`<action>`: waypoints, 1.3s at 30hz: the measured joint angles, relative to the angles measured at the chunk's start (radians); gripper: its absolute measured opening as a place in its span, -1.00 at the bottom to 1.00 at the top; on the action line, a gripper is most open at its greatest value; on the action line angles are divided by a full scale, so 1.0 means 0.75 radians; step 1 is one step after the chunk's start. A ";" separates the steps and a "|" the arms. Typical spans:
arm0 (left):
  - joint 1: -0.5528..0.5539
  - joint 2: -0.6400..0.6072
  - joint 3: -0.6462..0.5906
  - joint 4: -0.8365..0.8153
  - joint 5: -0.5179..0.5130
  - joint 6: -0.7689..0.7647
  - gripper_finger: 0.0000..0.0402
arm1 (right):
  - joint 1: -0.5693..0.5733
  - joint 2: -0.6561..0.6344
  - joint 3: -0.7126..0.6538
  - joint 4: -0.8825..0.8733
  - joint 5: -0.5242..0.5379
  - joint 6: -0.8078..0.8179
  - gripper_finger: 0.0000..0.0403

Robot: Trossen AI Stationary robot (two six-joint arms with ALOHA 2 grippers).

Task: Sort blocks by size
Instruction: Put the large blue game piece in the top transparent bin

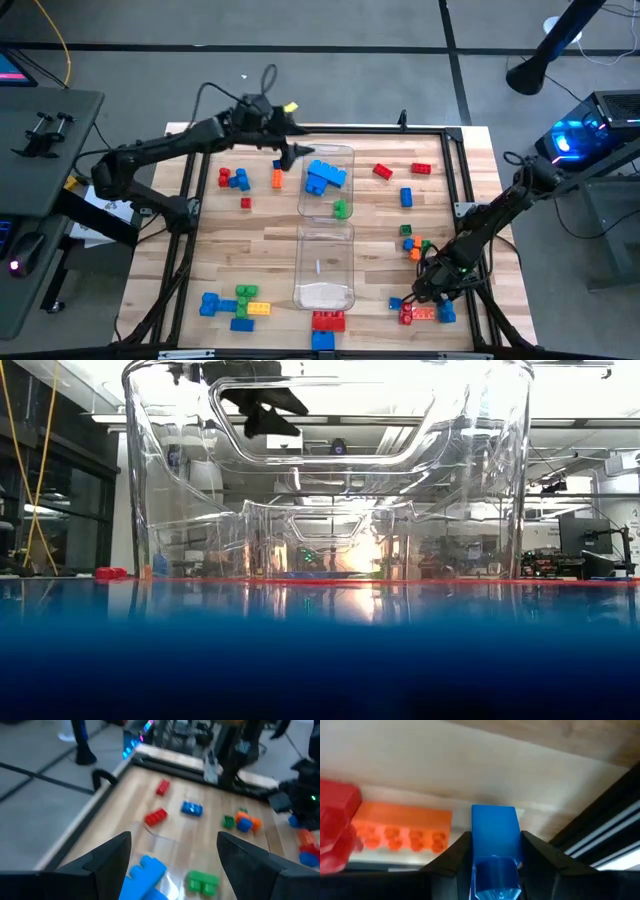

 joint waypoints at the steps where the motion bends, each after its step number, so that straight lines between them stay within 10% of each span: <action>1: 0.019 -0.019 0.000 -0.001 0.000 0.009 0.40 | -0.005 -0.026 0.000 -0.011 0.001 -0.015 -0.35; 6: 0.108 -0.134 0.000 -0.001 0.001 0.014 0.40 | -0.067 -0.212 0.008 -0.108 0.149 -0.082 -0.35; 16: 0.174 -0.402 0.000 -0.016 0.025 -0.039 0.40 | -0.630 -0.493 0.269 0.036 1.122 -0.887 -0.35; 23: 0.105 -0.471 0.001 -0.082 0.108 -0.198 0.40 | -1.209 -0.226 0.366 0.501 0.770 -1.610 -0.35; 30: -0.061 -0.523 0.001 -0.342 0.116 -0.300 0.40 | -1.382 0.185 0.540 0.498 0.468 -1.856 -0.31; 39: -0.319 -0.555 0.001 -0.781 0.109 -0.548 0.40 | -1.414 0.394 0.913 0.287 0.371 -2.221 0.70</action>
